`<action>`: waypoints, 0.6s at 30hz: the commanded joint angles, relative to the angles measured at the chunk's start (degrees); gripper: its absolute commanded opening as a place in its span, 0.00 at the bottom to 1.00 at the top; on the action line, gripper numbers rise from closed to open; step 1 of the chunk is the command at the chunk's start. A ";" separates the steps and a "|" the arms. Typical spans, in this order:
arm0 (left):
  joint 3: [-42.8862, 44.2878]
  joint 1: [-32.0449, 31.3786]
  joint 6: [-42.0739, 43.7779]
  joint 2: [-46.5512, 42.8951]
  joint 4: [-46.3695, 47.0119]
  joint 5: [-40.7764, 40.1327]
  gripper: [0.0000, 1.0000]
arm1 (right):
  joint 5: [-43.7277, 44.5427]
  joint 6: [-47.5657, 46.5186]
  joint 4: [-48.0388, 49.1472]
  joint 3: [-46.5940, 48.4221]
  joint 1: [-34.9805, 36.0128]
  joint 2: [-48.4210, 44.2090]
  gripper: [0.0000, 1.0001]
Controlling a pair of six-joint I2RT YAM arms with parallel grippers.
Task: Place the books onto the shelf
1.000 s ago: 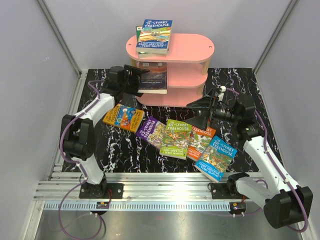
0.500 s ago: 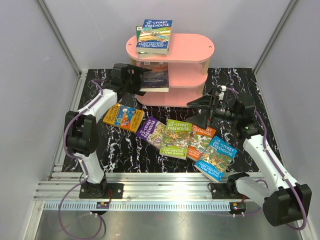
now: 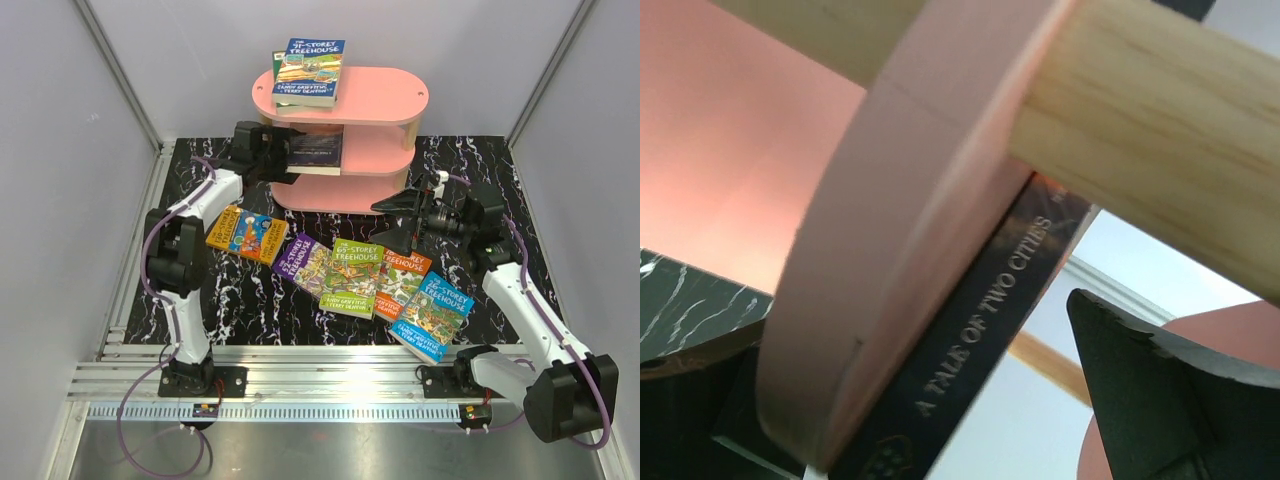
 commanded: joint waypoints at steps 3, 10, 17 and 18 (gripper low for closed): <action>4.67 0.06 -2.62 1.99 7.70 -0.31 0.99 | -1.92 -1.23 1.98 2.79 -0.23 0.27 1.00; -12.43 0.77 -6.46 -5.29 28.90 -4.25 0.99 | -1.83 -1.14 2.06 2.44 -0.23 0.27 1.00; -21.35 1.56 -20.18 0.04 63.50 -5.67 0.99 | -1.65 0.96 4.08 0.86 -0.23 -0.34 1.00; -21.44 1.56 -20.45 0.32 64.73 -5.58 0.99 | -1.65 1.23 4.43 0.42 -0.32 -0.52 1.00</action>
